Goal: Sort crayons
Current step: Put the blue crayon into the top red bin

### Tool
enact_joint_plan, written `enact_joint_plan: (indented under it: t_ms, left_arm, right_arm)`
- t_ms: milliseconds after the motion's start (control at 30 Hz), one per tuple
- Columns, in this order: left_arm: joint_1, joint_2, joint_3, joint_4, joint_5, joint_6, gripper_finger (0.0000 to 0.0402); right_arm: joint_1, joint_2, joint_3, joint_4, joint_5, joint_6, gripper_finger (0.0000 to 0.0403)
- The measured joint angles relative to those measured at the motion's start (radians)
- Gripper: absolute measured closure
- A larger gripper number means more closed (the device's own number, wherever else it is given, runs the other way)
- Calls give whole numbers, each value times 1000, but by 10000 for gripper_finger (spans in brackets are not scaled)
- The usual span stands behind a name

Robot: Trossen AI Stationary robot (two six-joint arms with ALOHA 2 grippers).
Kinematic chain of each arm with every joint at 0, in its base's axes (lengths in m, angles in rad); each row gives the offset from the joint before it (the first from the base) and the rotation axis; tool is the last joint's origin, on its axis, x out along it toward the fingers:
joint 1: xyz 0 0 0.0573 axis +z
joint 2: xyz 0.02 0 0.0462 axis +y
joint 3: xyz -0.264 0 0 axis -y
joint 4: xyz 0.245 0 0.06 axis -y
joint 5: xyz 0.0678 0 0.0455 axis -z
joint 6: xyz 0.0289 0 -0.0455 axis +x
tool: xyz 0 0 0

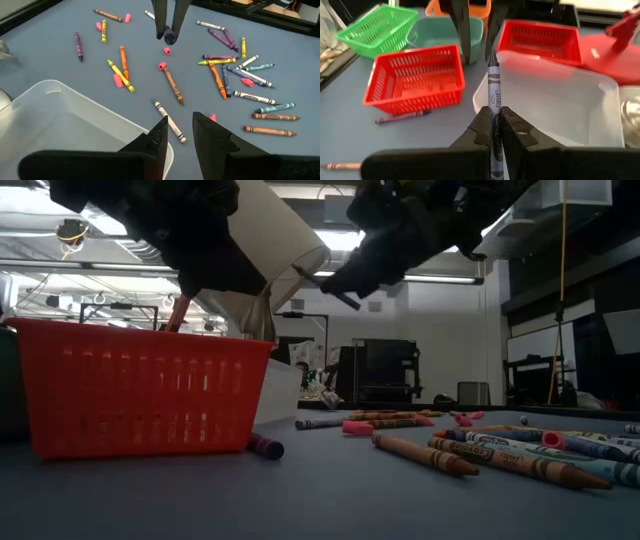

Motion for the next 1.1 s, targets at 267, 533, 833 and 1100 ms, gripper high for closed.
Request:
enact_joint_plan:
  t_ms: [267,533,833,1100]
  left_arm:
    - [1,7,0,113,-50,71,327]
    - [0,6,0,244,-51,172,327]
    - [-5,6,0,269,-35,199,327]
    - [-5,6,0,290,-35,199,327]
  right_arm:
    - [44,0,0,103,3,2,384]
    - [91,0,0,163,75,1,384]
    - [97,0,0,169,124,0,384]
    - [97,0,0,167,124,0,384]
